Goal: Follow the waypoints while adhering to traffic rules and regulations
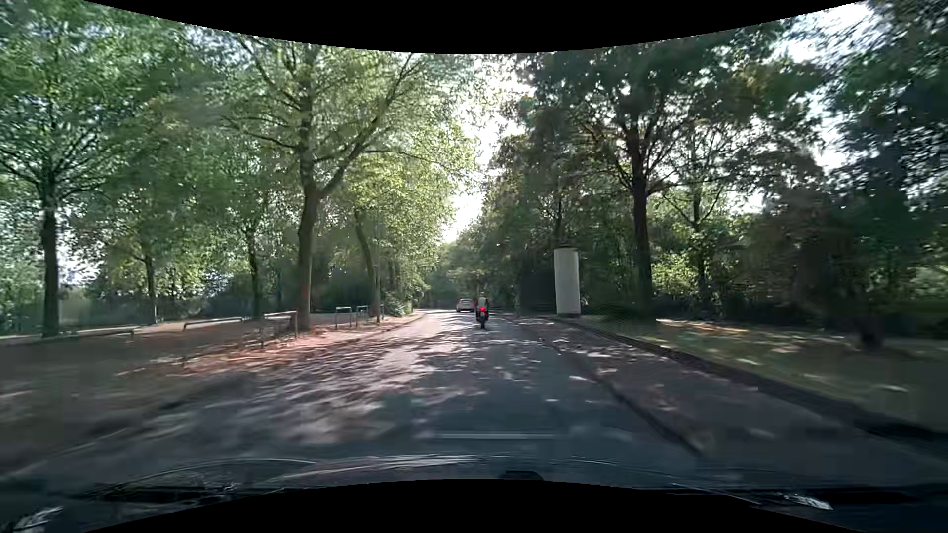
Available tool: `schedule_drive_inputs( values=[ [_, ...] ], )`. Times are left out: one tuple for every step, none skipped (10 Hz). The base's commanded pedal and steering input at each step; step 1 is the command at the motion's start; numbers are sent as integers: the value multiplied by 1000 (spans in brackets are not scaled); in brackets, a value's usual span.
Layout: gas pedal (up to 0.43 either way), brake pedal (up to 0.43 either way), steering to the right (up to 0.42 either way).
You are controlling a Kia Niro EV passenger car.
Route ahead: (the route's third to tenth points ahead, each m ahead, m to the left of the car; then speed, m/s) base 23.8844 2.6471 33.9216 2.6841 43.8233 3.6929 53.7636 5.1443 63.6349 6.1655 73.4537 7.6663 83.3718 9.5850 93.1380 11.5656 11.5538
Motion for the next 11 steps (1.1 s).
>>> schedule_drive_inputs(
  values=[
    [177, 0, 4],
    [177, 0, 4],
    [177, 0, 3],
    [177, 0, 2],
    [177, 0, 1],
    [177, 0, 0],
    [177, 0, 0],
    [177, 0, 0],
    [177, 0, -2],
    [177, 0, -5],
    [177, 0, -9]
  ],
)
